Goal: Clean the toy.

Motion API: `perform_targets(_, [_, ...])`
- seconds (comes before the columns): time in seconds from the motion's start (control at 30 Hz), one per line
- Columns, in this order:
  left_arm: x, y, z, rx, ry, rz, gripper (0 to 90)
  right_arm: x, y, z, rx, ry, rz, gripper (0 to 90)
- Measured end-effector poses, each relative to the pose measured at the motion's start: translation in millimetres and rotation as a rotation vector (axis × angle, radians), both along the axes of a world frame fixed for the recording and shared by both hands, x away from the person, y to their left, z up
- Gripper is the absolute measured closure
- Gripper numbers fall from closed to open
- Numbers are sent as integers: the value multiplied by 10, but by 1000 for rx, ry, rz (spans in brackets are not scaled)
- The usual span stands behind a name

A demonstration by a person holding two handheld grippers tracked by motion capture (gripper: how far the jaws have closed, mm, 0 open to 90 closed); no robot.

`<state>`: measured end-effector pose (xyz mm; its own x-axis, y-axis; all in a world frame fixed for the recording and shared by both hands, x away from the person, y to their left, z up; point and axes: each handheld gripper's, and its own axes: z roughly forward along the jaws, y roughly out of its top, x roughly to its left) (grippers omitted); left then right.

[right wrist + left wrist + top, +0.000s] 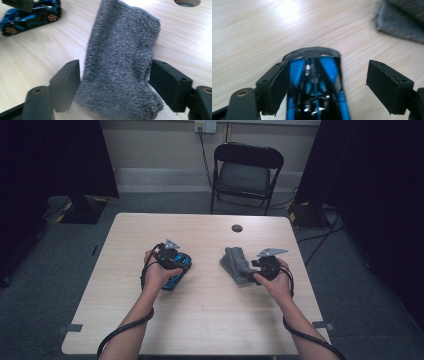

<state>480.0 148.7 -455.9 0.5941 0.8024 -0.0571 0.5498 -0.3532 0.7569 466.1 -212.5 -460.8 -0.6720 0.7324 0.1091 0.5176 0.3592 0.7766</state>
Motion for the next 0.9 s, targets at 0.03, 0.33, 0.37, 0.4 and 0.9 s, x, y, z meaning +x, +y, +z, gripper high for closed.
perform_targets(0.03, [-22, -10, 18, -5, -1, -12, 191, -15, 2, 14, -7, -5, 5, 235])
perform_targets(0.33, [-200, -71, 108, -45, -15, -58, 197, -128, 27, 86, 10, -9, 38, 213])
perform_targets(0.37, [-219, -75, 112, -46, -16, -65, 197, -142, 29, 85, 11, -10, 45, 210])
perform_targets(0.4, [-240, -82, 114, -50, -18, -72, 197, -155, 30, 84, 12, -9, 49, 203])
perform_targets(0.9, [-654, -321, 30, -57, -21, -229, 178, -465, 3, 43, 10, -4, 119, 166])
